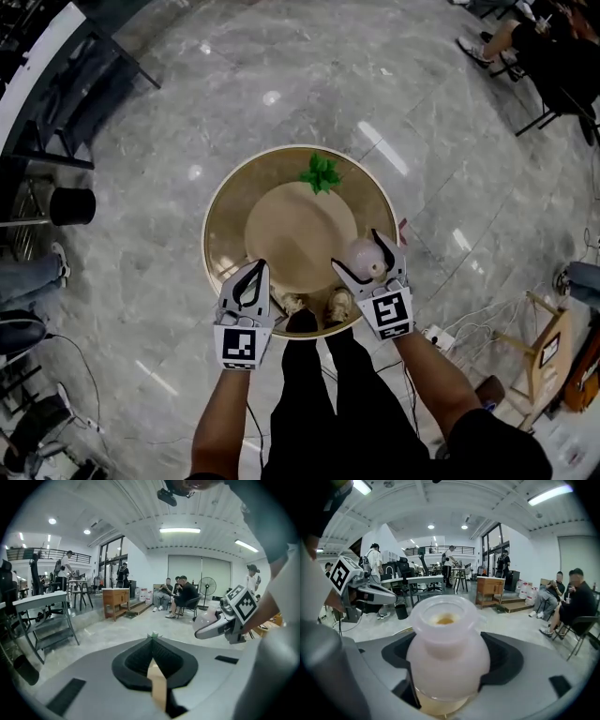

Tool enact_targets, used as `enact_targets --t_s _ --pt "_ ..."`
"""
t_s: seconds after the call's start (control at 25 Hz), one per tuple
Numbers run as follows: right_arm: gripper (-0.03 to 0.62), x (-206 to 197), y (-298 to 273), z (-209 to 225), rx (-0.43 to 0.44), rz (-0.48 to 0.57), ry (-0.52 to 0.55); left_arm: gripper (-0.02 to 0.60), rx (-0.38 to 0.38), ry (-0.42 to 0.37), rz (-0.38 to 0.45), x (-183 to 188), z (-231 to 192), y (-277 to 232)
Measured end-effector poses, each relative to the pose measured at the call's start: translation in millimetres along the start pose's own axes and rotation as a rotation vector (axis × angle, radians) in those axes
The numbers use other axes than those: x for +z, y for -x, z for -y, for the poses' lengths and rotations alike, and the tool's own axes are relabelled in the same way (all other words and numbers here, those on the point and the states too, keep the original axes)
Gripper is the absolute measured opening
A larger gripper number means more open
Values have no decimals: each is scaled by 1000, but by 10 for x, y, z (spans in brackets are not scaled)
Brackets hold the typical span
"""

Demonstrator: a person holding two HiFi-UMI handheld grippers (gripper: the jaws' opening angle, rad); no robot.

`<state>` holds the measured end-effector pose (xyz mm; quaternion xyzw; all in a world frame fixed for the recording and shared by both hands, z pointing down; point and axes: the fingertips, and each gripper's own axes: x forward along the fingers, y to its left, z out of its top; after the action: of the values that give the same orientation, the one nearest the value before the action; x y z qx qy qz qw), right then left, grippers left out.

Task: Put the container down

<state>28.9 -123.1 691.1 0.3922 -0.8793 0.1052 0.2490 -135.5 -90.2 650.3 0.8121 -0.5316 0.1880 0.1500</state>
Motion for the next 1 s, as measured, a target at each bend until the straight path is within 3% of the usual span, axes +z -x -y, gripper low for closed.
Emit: enact_targets --t_s 0.24,0.36,0.6,1.0 --pt "411 -570 -428 98 -9 -29 -7 -8 -7 58 5 -302 -33 -393" --pt "410 -851 -627 132 -1 -50 -5 -8 0 83 -36 -476 -16 -498" --pt "410 -1363 -986 238 4 -118 -11 -8 1 89 -29 -712 25 -658" --pt "410 -1832 -1257 282 0 -213 -45 -8 -11 96 -46 -803 21 -749"
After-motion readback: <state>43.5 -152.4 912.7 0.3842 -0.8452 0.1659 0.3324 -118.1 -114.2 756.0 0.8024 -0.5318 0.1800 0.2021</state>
